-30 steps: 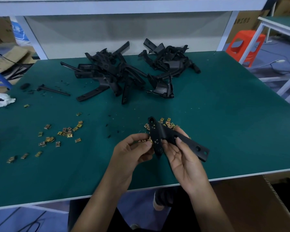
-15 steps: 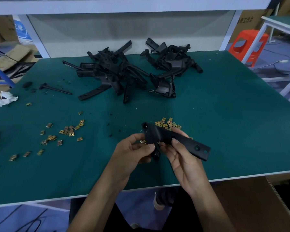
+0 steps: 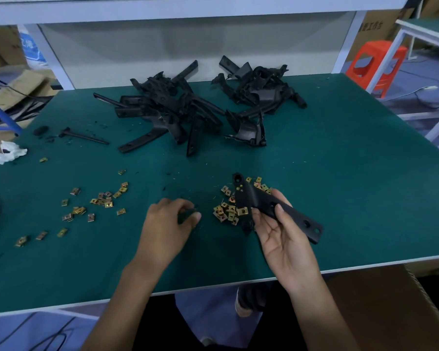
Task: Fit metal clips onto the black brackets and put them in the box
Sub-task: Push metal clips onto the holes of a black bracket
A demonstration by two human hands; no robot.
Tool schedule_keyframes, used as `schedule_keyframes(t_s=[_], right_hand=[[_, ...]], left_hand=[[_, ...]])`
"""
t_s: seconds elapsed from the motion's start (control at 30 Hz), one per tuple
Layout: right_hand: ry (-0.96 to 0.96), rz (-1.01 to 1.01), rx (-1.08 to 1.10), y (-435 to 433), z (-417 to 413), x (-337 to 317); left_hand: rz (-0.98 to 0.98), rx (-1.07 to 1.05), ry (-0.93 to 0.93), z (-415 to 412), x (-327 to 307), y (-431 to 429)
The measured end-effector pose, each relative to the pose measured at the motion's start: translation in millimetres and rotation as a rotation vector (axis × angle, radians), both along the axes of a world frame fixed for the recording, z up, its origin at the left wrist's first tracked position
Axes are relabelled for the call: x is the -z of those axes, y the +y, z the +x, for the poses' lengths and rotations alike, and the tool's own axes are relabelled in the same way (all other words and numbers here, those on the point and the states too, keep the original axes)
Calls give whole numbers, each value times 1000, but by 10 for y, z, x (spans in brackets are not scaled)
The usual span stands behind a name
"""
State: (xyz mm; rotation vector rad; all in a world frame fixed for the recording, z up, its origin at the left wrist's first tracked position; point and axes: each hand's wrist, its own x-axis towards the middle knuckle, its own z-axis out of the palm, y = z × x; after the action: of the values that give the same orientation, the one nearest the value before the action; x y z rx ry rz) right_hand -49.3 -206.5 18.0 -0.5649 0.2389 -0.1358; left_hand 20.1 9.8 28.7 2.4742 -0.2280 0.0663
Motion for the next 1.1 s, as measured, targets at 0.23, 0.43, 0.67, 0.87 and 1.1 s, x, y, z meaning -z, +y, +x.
schedule_keyframes(t_s=[0.23, 0.43, 0.67, 0.87, 1.1], right_hand=[[7, -17, -7, 6, -5, 16], [-14, -44, -34, 6, -8, 18], [-11, -33, -57, 9, -15, -1], [-26, -17, -60, 4, -24, -3], [-26, -15, -60, 11, -32, -16]], left_hand=[[-18, 55, 52, 87, -26, -76], [-69, 33, 45, 95, -67, -93], [-669, 66, 211, -65, -277, -261], [-881, 129, 346, -158, -332, -384], [-1111, -4, 495, -202, -293, -486]])
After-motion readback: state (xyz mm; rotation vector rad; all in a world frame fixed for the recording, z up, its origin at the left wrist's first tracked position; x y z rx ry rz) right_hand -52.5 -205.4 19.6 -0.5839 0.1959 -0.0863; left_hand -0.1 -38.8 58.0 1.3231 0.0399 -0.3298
